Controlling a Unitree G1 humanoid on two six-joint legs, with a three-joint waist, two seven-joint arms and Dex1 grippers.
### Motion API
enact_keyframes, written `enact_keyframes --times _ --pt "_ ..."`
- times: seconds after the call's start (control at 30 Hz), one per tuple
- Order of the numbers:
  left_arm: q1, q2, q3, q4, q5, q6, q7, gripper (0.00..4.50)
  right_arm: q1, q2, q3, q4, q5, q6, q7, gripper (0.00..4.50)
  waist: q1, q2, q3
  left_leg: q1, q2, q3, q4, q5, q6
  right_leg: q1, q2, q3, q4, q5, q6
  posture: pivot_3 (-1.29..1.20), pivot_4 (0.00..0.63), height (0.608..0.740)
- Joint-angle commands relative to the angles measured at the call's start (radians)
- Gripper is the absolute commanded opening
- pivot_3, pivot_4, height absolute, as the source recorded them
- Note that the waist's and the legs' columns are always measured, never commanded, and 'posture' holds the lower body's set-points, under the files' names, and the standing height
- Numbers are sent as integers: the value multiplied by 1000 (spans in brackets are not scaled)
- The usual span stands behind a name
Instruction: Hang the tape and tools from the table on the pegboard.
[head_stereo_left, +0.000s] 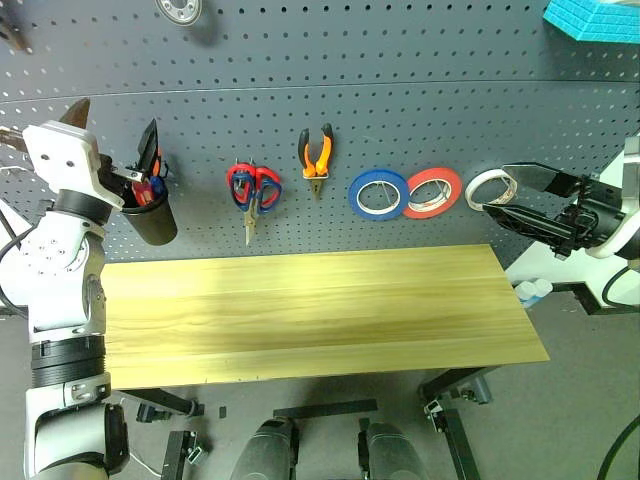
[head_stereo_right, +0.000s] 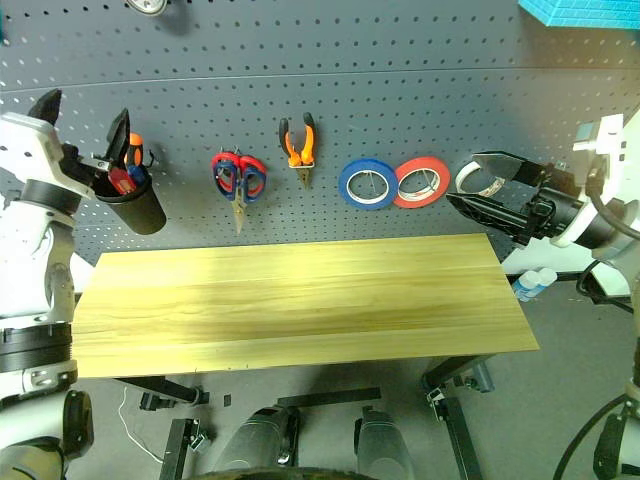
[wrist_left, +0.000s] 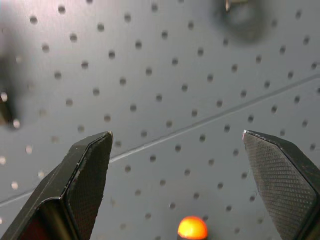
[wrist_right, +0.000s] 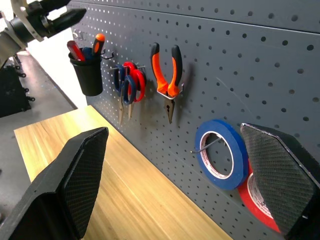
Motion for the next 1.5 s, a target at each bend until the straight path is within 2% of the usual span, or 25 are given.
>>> enact_keyframes --times 0.03,0.3,0.67,1.0,1.3,1.5 --pt "-31 28 13 -88 -42 44 -27 4369 -26 -8 -5 -1 -1 -20 5 4500 0 0 0 0 0 0 0 0 0 0 0 0 0 0 0 19 121 738" --pt "-27 35 -43 -223 -149 233 -145 4369 -21 -3 -1 -4 4 -21 7 4500 0 0 0 0 0 0 -1 0 0 0 0 0 -1 0 0 17 124 738" --pt "84 96 -42 -342 -286 467 -287 4369 41 -19 -52 -32 26 -7 18 4500 -1 0 0 0 0 0 -1 0 0 0 0 0 -1 0 0 12 129 738" --pt "182 120 -57 -351 -299 536 -356 4369 80 -13 -56 -25 18 -12 21 4500 0 0 1 0 1 0 -2 0 0 0 0 0 -2 0 0 13 127 738" --pt "383 128 16 -334 -304 556 -382 4369 265 26 -156 -109 42 3 -22 4500 4 0 1 0 1 0 -3 0 0 0 -2 0 -3 0 -1 19 117 738" --pt "434 88 28 -321 -325 568 -369 4369 389 104 -191 -192 76 20 -90 4500 10 0 1 0 1 0 -2 0 0 1 -3 0 -3 0 -1 9 117 738"
